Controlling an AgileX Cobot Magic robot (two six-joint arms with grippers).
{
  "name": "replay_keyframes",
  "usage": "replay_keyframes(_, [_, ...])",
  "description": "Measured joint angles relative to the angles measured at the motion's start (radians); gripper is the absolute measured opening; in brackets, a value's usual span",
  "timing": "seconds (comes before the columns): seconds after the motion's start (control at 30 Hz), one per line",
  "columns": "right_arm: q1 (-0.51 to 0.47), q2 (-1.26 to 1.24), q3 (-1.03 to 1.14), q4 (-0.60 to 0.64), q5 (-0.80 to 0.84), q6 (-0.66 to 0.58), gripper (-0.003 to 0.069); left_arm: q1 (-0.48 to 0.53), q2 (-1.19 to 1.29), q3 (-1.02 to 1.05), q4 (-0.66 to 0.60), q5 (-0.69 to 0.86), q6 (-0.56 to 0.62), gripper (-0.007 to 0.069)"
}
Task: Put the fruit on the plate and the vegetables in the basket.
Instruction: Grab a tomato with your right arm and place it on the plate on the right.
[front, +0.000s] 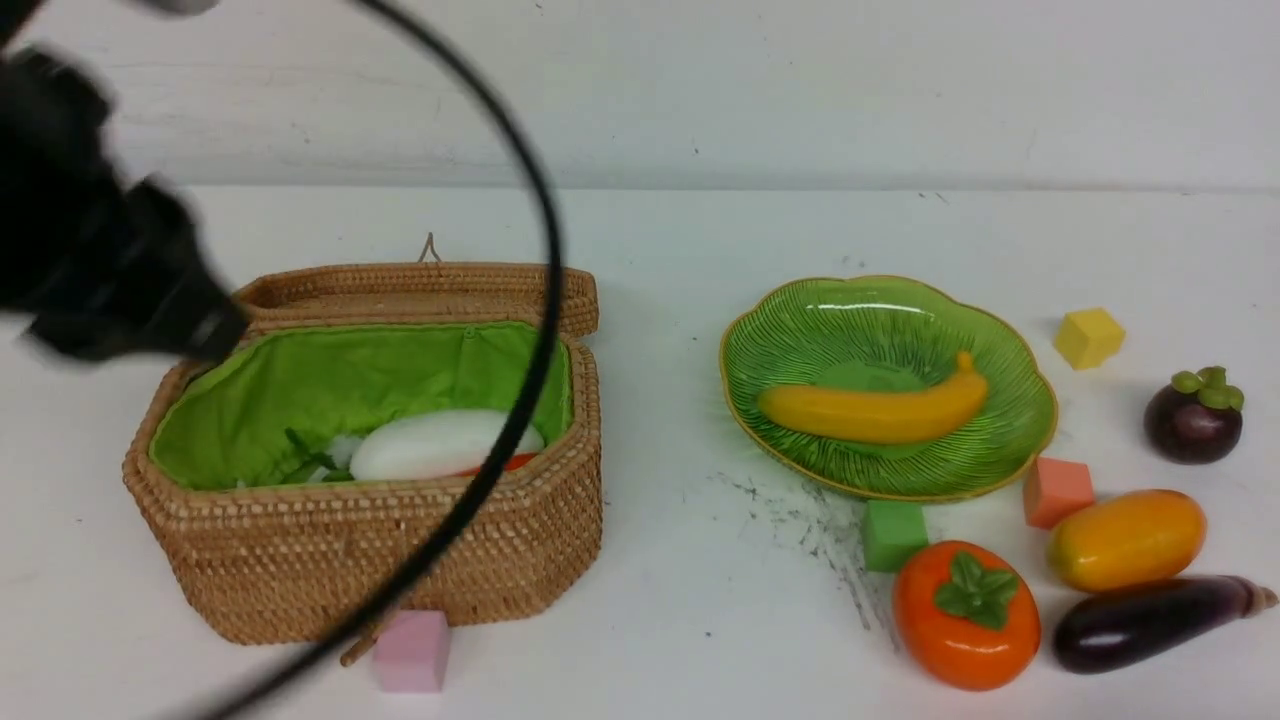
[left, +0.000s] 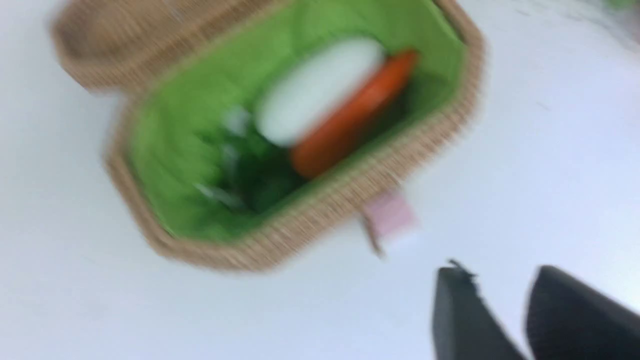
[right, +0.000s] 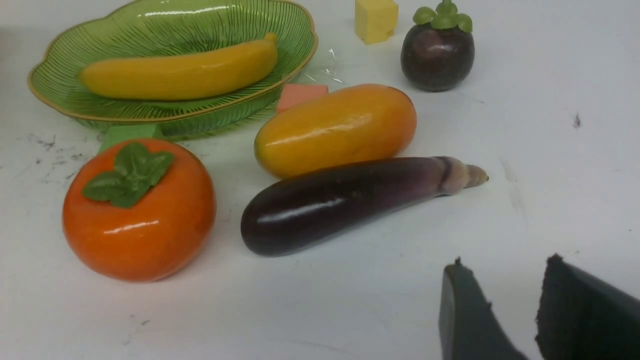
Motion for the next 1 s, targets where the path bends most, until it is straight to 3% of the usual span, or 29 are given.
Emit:
replay_keyframes(0.07, [0.0, 0.0, 0.0, 0.0, 0.0, 0.0, 0.0242, 0.0, -0.133, 0.138, -0.074, -0.002, -0.014, 0.0055])
replay_keyframes(0.13, [0.0, 0.0, 0.0, 0.0, 0.0, 0.0, 0.0242, 0.0, -0.252, 0.257, -0.14, -0.037, -0.017, -0.0012])
replay_keyframes(0.27, [0.0, 0.0, 0.0, 0.0, 0.0, 0.0, 0.0242, 0.0, -0.456, 0.495, -0.211, -0.212, -0.024, -0.0013])
replay_keyframes(0.5, [0.0, 0.0, 0.0, 0.0, 0.0, 0.0, 0.0242, 0.0, -0.698, 0.73, -0.227, -0.496, -0.037, -0.0013])
replay_keyframes(1.0, [0.0, 0.0, 0.0, 0.0, 0.0, 0.0, 0.0242, 0.0, -0.761, 0.776, -0.21, -0.486, -0.039, -0.0013])
